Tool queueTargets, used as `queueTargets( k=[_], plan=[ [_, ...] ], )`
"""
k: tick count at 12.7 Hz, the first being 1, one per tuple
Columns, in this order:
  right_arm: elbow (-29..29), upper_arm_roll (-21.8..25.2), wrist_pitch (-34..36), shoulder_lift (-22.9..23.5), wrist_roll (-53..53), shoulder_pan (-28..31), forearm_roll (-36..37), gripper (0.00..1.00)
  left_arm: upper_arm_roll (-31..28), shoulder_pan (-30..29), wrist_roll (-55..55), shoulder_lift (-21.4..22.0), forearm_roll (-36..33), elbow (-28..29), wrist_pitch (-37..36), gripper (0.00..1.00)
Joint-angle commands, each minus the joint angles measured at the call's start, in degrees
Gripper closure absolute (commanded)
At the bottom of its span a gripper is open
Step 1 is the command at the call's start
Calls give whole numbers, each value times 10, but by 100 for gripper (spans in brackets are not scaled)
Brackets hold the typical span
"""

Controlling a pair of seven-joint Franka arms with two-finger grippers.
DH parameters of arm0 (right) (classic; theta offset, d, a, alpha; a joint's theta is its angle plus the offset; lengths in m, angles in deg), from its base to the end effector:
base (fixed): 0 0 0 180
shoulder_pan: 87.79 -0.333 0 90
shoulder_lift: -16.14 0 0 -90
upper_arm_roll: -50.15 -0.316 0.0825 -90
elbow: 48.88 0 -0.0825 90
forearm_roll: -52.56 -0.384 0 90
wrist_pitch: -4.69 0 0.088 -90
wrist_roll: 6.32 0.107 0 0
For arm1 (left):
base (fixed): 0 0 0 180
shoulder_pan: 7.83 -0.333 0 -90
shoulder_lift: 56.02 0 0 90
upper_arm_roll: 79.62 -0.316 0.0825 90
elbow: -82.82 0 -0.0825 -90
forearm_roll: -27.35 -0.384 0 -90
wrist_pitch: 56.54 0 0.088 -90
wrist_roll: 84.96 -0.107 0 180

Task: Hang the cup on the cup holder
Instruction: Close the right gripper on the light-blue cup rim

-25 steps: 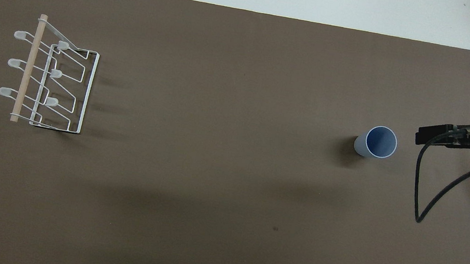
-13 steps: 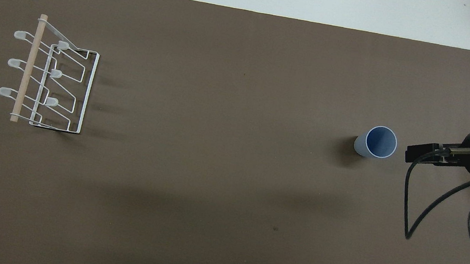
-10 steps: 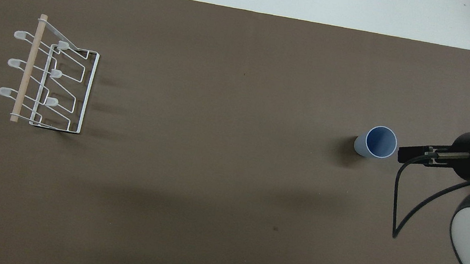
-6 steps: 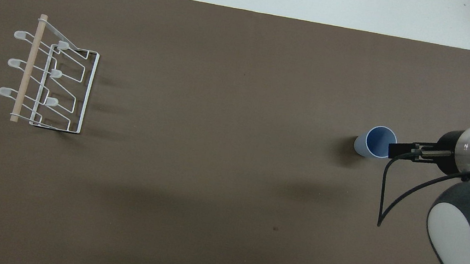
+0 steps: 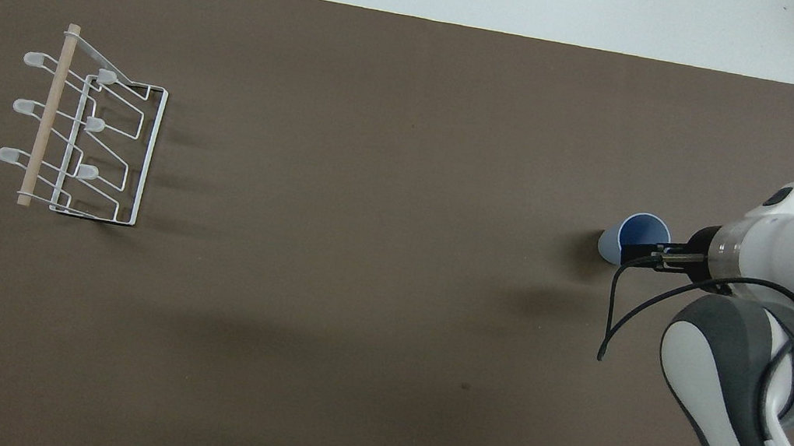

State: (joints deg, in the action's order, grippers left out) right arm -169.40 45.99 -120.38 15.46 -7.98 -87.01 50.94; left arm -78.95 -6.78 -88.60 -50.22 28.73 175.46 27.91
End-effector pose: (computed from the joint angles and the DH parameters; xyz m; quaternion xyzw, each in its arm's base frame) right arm 0.5493 0.0336 0.4319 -0.9982 -0.0364 -0.0454 0.0122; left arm 0.5121 -0.0185 0.6487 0.9986 -0.0476 -0.0207 0.0118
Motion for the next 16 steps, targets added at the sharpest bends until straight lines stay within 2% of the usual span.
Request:
queueTargets(
  k=[1,4,10,11,14,16],
  plan=[
    [-37,-1,-68,16,11,-16,9,0,2,-4,-6,11,2,9,8,0],
    [-67,-2,-125,26,40,-35,9,0,1,-4,-6,11,2,10,8,0],
    [-84,-1,-168,45,39,-43,10,0,1,-4,-6,11,2,10,8,0],
    [-87,-1,-171,45,33,-39,10,7,1,-4,-6,11,2,10,8,0],
    [-86,-1,-170,45,10,-37,10,40,1,-4,-5,11,2,10,8,0],
    [-86,-1,-169,45,5,-31,10,72,1,-4,-5,11,2,10,8,0]
  ],
)
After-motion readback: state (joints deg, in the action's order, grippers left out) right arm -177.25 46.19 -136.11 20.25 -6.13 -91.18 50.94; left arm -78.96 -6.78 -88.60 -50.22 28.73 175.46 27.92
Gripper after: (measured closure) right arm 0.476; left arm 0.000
